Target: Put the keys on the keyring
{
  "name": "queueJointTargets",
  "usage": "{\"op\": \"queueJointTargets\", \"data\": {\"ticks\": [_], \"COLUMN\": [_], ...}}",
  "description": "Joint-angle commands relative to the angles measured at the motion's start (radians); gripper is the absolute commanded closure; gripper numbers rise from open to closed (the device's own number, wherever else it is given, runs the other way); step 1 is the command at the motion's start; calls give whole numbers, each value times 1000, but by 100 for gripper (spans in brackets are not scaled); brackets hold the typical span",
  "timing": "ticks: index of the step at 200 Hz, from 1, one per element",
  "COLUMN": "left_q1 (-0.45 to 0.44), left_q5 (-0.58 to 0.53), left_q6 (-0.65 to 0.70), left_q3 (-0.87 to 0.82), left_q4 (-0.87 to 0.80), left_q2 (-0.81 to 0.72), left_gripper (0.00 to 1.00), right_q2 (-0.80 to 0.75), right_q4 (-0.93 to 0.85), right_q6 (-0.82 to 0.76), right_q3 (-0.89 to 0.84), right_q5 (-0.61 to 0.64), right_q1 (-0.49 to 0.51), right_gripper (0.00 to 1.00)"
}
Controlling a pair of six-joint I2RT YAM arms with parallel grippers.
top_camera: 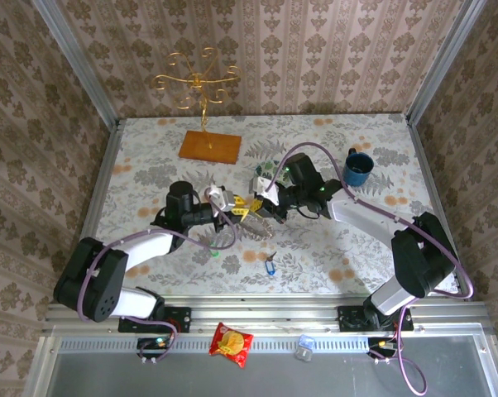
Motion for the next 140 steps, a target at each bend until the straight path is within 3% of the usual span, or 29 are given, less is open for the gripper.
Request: {"op": "queueJointTargets", "data": {"ticks": [1,40,99,111,125,140], "left_q1": [-11,-19,-21,-21,-21,-18], "left_q5": [2,10,10,9,6,12], "left_q6": [91,115,158,158,142,103], "left_q3": [42,62,80,75,61,37], "left_q4": [-146,-177,-233,-221,-181,-107], "left_q2": [-15,-6,-5,-7,-10,-10], "left_gripper": [77,80,100,100,100,100], "right_q2": [-26,-4,-4,-10,-26,-59], "right_q4": [-115,-130,-114,-106,-54,95], "right_q6": [-69,-74,-39,-27,17,113], "right_q3": [44,78,97,92,63,-21], "right_q5": [33,47,3,-10,-43,-121], "right_q1": [21,46,53,48,23,-33], "right_gripper": [100,100,100,100,82,76]}}
